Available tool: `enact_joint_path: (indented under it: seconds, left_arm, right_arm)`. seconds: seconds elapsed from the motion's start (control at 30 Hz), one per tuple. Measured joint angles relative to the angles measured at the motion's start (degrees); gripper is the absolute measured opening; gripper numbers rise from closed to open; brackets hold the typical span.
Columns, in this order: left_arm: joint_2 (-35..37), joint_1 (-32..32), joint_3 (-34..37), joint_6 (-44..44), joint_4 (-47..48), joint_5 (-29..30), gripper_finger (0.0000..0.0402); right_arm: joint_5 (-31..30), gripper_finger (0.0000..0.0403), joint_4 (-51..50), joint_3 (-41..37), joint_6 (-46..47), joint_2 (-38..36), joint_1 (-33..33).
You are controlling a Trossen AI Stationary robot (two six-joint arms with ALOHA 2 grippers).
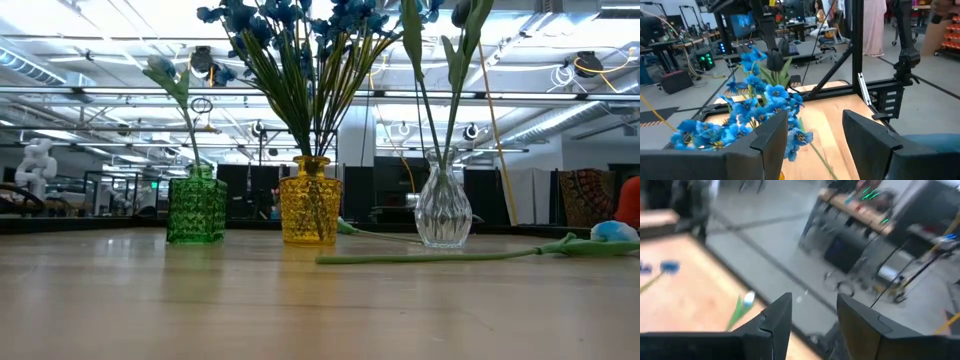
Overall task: Sort flowers into vase by color
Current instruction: Put the top white flower into the green vase
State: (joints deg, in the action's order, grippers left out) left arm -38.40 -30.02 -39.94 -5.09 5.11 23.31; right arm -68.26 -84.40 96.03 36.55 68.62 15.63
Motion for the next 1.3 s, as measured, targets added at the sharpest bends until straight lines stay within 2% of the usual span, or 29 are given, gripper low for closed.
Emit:
enact_joint_path:
  seconds: [0.17,0.33,0.53,0.63,0.7,0.87,1.07,1.17,1.3]
  left_arm:
    - [0.71,0.00,0.00,-0.25,0.27,1.47,0.0195]
    - [0.66,0.00,0.00,0.22,0.63,1.57,0.0195]
    - [0.66,0.00,0.00,0.31,0.63,1.57,0.0196]
    - [0.66,0.00,0.00,1.62,1.62,1.57,0.0196]
    - [0.62,0.00,0.00,1.74,2.03,1.56,0.0196]
    - [0.49,0.00,0.00,1.76,1.92,1.55,0.0196]
    - [0.49,0.00,0.00,1.80,1.85,1.55,0.0196]
    - [0.25,0.00,0.00,1.80,1.84,1.55,0.0196]
    - [0.13,0.00,0.00,1.78,1.73,1.69,0.0196]
  right_arm:
    - [21.25,0.0148,12.28,-0.01,-19.86,-0.52,-11.29]
    - [31.71,0.0148,22.35,-2.43,-30.25,-0.52,-23.39]
    - [58.74,0.0148,40.10,-13.20,-36.85,-0.44,-42.92]
    - [69.78,0.0148,50.21,-18.70,-37.23,-0.45,-51.20]
    - [74.74,0.0148,55.76,-22.67,-37.18,-0.46,-55.58]
    - [80.58,0.0148,68.84,-35.56,-36.55,0.45,-61.04]
    - [80.03,0.0148,84.88,-50.03,-29.77,3.59,-60.58]
    - [80.05,0.0148,91.04,-54.38,-24.16,6.88,-58.99]
    - [80.20,0.0148,93.85,-55.47,-22.22,12.53,-56.89]
